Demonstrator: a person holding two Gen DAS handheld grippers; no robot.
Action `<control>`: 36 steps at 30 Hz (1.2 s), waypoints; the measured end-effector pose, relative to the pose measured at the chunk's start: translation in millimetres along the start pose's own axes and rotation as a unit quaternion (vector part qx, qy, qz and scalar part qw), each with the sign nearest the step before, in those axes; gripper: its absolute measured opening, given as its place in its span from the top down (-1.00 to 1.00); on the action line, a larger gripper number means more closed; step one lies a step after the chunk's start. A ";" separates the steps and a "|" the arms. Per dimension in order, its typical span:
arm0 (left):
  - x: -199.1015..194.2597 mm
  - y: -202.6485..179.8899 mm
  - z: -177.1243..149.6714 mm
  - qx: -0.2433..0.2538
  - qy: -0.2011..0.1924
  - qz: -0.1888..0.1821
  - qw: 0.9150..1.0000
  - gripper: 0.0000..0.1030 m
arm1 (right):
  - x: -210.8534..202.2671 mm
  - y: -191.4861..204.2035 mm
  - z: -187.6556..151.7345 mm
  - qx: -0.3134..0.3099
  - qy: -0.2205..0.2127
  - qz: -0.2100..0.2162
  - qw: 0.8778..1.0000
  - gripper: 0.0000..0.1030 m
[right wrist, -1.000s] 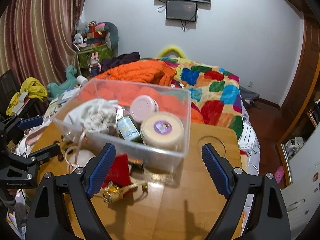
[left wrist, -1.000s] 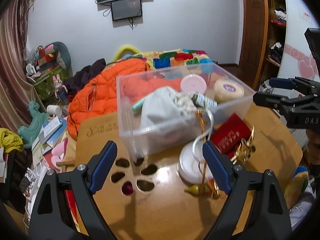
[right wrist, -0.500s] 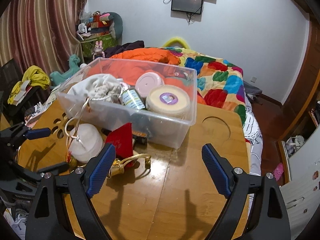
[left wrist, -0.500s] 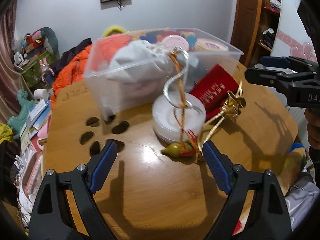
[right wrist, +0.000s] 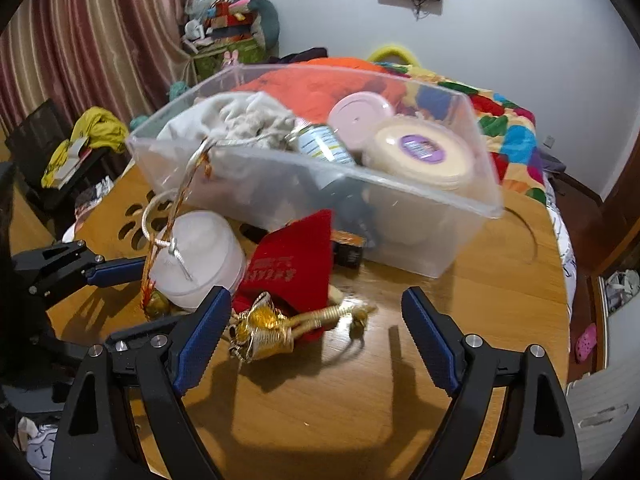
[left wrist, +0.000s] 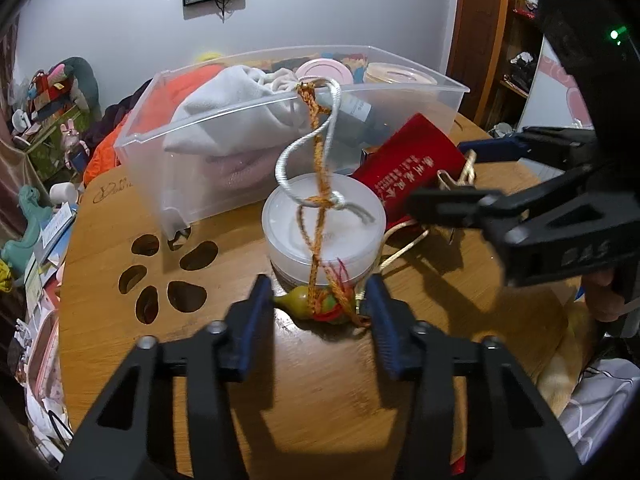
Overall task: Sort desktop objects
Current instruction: 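Grasp the red pouch with the right tool while the left tool grasps the gourd ornament, then carry the red pouch and gourd ornament over the clear box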
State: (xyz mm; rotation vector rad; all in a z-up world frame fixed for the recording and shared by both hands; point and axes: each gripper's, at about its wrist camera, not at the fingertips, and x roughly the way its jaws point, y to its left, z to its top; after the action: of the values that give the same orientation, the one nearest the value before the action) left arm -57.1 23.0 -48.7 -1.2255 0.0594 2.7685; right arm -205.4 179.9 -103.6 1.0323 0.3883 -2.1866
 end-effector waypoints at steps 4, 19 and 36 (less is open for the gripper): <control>-2.3 2.5 -2.2 -0.001 -0.003 0.001 1.000 0.26 | 7.5 9.9 -3.0 -0.018 0.009 0.002 1.000 0.23; -31.5 21.5 -5.6 -0.028 -0.037 0.026 0.999 0.26 | -20.3 8.1 -9.3 -0.015 -0.021 0.022 0.999 0.75; -57.6 41.4 21.3 -0.063 -0.095 0.025 0.993 0.26 | -67.8 -0.9 13.7 -0.004 -0.092 0.018 0.996 0.84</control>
State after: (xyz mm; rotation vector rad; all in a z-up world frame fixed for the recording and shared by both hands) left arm -39.2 -21.4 7.8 -0.9919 -0.1033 2.9582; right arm -182.9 204.1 -42.8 0.8184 0.2907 -2.2248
